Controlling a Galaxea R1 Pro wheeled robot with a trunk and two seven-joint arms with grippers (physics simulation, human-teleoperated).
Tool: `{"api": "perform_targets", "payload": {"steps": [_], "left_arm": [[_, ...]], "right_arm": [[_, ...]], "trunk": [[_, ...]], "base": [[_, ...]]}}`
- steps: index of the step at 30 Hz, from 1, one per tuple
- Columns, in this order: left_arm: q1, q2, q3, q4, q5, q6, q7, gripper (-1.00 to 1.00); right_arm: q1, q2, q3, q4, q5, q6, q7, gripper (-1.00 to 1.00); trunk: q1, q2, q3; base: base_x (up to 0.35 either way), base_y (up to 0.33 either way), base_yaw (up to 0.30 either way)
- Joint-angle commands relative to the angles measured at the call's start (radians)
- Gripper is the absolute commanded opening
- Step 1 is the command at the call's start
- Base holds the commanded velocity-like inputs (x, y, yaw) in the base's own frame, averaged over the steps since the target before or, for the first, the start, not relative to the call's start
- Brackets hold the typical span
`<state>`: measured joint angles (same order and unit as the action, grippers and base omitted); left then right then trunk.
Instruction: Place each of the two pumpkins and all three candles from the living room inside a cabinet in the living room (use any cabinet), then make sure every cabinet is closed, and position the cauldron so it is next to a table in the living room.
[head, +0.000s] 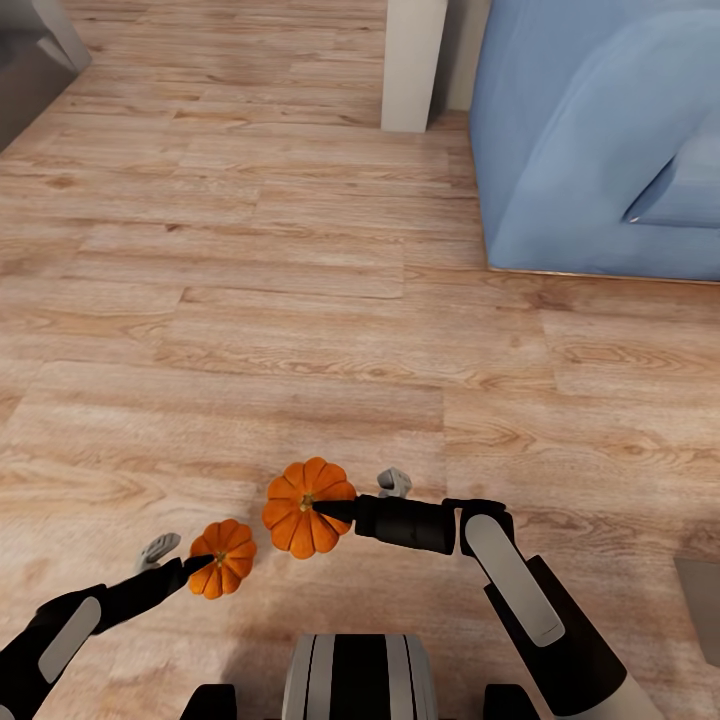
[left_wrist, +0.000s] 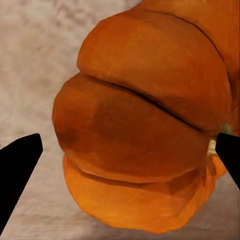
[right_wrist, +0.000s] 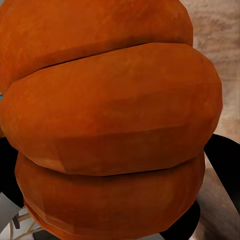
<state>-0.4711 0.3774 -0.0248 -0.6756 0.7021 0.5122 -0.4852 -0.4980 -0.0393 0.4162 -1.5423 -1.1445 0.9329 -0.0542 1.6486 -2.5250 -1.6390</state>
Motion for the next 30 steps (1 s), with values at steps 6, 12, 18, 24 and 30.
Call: {"api": "perform_targets", "payload": {"steps": [6, 12, 18, 24, 30], "left_arm": [[0.0, 0.0, -0.003, 0.001, 0.002, -0.021, 0.002, -1.0], [0.0, 0.0, -0.002, 0.001, 0.001, -0.022, 0.002, -1.0], [0.0, 0.001, -0.002, 0.001, 0.001, -0.023, 0.002, -1.0], [0.0, 0.0, -0.002, 0.001, 0.002, -0.023, 0.002, -1.0], [0.0, 0.001, -0.001, 0.001, 0.002, -0.023, 0.002, -1.0]], "right_arm": [[-0.001, -0.001, 0.001, -0.001, -0.008, 0.001, -0.006, -1.0], [-0.001, -0.001, 0.001, -0.001, -0.009, 0.001, -0.006, -1.0], [-0.001, -0.001, 0.001, -0.001, -0.008, 0.001, -0.006, -1.0], [-0.001, -0.001, 0.001, -0.001, -0.008, 0.001, -0.006, -1.0], [-0.001, -0.001, 0.001, -0.001, -0.008, 0.001, -0.006, -1.0]], "trunk": [[0.0, 0.0, -0.001], [0.0, 0.0, -0.001], [0.0, 0.0, -0.001], [0.0, 0.0, -0.001], [-0.002, 0.001, 0.015]], "base": [[0.0, 0.0, 0.0], [0.0, 0.0, 0.0], [0.0, 0.0, 0.0], [0.0, 0.0, 0.0], [0.0, 0.0, 0.0]]}}
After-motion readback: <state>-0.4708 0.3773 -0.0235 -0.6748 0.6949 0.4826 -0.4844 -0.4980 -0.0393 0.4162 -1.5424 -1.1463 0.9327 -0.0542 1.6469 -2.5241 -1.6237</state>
